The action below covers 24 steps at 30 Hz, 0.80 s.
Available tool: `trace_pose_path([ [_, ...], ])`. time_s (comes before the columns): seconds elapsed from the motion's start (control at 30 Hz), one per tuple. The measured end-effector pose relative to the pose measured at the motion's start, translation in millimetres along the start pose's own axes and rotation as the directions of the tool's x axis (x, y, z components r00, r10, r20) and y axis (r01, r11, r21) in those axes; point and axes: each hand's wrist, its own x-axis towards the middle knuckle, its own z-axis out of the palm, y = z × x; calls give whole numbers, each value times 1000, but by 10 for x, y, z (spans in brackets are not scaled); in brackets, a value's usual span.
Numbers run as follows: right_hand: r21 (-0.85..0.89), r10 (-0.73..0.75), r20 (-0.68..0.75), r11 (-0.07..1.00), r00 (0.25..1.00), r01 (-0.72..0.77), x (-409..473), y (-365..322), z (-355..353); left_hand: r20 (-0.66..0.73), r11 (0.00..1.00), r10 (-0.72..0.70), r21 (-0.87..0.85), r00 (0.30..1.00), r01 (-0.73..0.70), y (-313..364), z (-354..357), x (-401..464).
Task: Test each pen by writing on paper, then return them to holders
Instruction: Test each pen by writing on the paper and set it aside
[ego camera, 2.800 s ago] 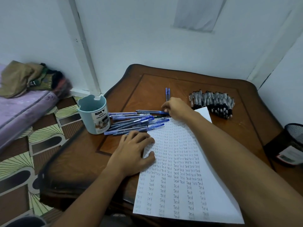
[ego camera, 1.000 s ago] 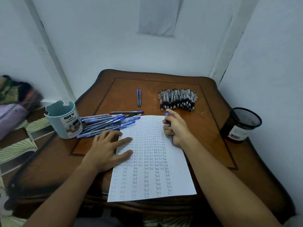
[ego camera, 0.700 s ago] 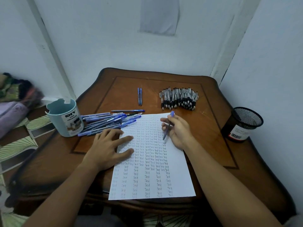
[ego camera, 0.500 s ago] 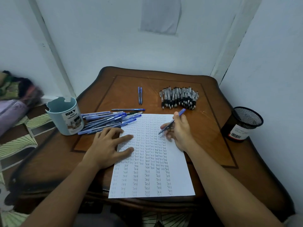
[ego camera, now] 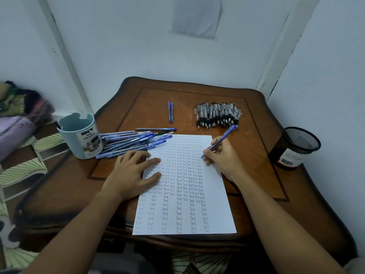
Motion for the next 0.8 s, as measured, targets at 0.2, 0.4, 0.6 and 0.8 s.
trace_pose_path([
  [0.2,79,-35,-48,996,998,38,-41,75,-52,-5,1000,3,-6,1000,-3,-22,10,3],
  [0.4,16,-43,-18,999,999,43,-44,105,-55,0,1000,4,1,1000,-4,-31,17,5],
  [0.6,-5,-63,-19,998,998,63,-59,114,-47,-11,1000,6,7,1000,-5,-31,24,6],
  [0.8,-80,-88,-39,993,995,85,-56,115,-15,-5,1000,3,11,1000,-3,-31,23,6],
])
